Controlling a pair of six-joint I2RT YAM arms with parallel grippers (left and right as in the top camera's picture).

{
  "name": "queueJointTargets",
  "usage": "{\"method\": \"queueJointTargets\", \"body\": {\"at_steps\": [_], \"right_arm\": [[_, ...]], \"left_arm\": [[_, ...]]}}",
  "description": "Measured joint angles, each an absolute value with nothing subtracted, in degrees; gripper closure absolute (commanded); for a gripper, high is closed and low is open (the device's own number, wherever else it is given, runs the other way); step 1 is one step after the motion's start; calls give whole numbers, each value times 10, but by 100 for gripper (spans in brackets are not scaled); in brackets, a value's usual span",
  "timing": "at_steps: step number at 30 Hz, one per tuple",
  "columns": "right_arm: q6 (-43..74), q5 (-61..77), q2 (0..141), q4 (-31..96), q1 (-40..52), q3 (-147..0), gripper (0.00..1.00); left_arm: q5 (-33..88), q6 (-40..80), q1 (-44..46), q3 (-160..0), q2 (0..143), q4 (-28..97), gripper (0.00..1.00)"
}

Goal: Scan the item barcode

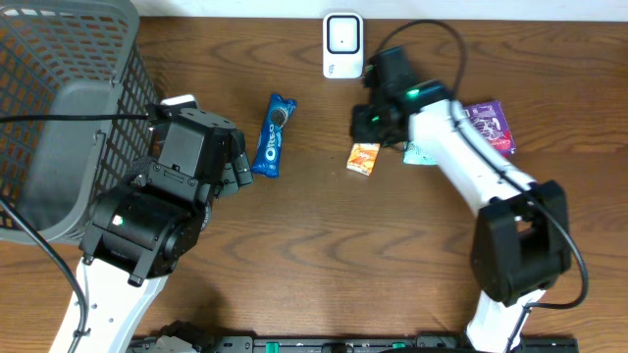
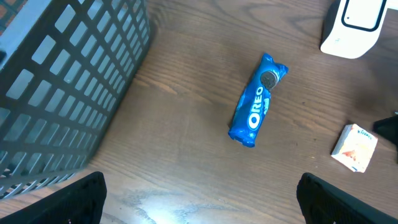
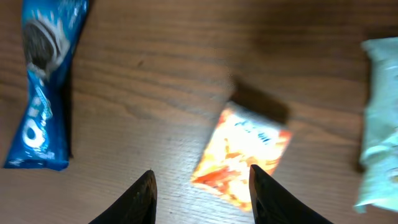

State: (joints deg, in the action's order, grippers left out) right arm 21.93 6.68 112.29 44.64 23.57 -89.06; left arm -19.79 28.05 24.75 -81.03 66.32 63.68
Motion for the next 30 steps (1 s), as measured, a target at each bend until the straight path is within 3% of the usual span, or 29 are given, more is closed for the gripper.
{"method": "queueJointTargets", "body": {"at_steps": [8, 15, 17, 21, 30], "right_arm": [[284, -89, 1169, 446, 332, -891, 57], [309, -163, 1216, 446, 340, -891, 60], [312, -169, 1227, 445, 340, -891, 67], [319, -189, 1234, 446, 341, -891, 97], [316, -125, 1217, 448, 320, -893, 99]], "left_arm": [[-198, 281, 248, -810, 663, 637, 2], [-198, 281, 248, -810, 663, 637, 2], [-198, 281, 248, -810, 663, 637, 2], [-198, 281, 248, -810, 663, 637, 2], [-198, 281, 248, -810, 663, 637, 2]]}}
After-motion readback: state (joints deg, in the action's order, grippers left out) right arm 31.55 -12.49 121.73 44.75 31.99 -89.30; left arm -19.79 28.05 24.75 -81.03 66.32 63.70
